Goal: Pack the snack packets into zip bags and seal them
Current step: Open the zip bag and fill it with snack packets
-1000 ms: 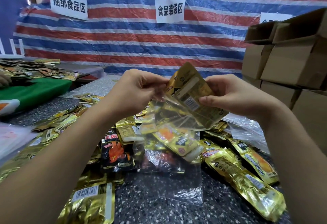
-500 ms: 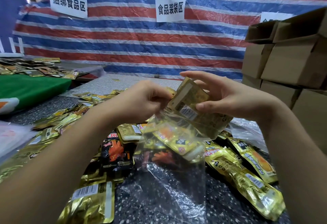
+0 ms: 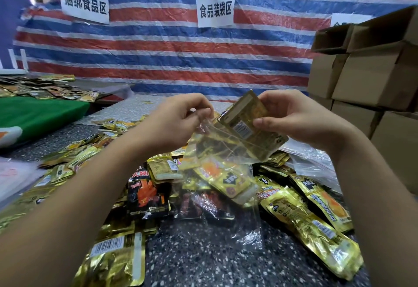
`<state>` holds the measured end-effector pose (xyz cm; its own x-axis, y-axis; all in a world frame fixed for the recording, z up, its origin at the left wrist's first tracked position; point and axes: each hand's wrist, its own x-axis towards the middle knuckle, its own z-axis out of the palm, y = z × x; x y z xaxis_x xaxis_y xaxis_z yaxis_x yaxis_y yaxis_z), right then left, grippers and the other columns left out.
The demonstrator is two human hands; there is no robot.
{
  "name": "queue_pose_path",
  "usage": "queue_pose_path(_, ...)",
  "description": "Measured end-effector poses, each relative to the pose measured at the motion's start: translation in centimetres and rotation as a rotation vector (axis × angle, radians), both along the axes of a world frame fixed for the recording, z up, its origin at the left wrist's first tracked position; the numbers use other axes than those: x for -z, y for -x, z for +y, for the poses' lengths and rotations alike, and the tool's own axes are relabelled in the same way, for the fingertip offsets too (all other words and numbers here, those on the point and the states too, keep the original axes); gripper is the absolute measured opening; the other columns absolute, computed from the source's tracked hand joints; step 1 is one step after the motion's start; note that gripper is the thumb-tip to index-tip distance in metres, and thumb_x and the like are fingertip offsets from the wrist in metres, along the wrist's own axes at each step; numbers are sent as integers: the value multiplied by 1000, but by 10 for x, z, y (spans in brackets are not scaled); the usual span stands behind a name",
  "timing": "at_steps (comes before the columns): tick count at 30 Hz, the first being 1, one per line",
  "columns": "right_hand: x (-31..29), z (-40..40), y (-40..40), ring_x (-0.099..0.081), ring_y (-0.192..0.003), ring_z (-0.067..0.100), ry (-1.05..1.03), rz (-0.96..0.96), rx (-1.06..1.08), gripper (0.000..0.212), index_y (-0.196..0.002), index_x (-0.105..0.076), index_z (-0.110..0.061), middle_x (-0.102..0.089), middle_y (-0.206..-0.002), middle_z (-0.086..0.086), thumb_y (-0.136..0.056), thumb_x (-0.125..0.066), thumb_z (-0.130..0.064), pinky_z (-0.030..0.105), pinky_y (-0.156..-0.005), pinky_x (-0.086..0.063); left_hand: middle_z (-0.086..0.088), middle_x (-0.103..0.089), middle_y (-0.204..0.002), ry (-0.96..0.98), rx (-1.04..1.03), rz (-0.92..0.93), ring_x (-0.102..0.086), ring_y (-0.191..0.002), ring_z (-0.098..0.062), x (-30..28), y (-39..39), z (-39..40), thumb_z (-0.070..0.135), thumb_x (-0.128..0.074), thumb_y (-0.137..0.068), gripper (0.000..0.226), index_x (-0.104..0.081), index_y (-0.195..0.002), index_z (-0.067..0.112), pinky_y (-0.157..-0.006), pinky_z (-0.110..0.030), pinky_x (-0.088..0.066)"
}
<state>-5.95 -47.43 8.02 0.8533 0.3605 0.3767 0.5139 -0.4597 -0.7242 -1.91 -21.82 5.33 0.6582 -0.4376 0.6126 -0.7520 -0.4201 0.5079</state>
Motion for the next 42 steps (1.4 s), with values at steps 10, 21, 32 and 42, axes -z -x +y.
queue_pose_path(10, 3, 4, -2, -68, -113, 23, -59, 88, -98, 63, -139, -49, -28, -66, -128, -3, -83, -73, -12, 43, -87, -58, -1, -67, -75, -20, 57, 11, -65, -71, -12, 4, -5, -1, 9, -56, -98, 15, -68, -90, 14, -74, -37, -56)
queue_pose_path(21, 4, 1, -3, -70, -101, 23, -96, 57, -132, 44, -124, -61, -19, -70, -109, -2, -83, -74, -12, 31, -82, -56, 7, -65, -74, 24, 142, 89, -66, -73, -18, 3, -5, -1, 13, -53, -100, 21, -66, -87, 20, -75, -41, -58)
queue_pose_path(32, -7, 25, 11, -74, -84, 15, 225, -98, 39, 44, -111, -68, -39, -72, -99, -10, -84, -76, -5, 36, -66, -63, -8, -68, -81, 158, 156, 113, -63, -68, -6, 1, 3, -8, 16, -51, -101, 17, -66, -94, 11, -61, -14, -47)
queue_pose_path(42, 10, 53, 2, -71, -82, 21, 221, -121, 167, 22, -96, -60, -19, -71, -92, 3, -84, -78, -26, 48, -69, -60, 2, -71, -86, 364, -41, -61, -63, -75, -8, 4, 1, -16, 9, -55, -98, 19, -69, -86, 14, -66, -23, -50)
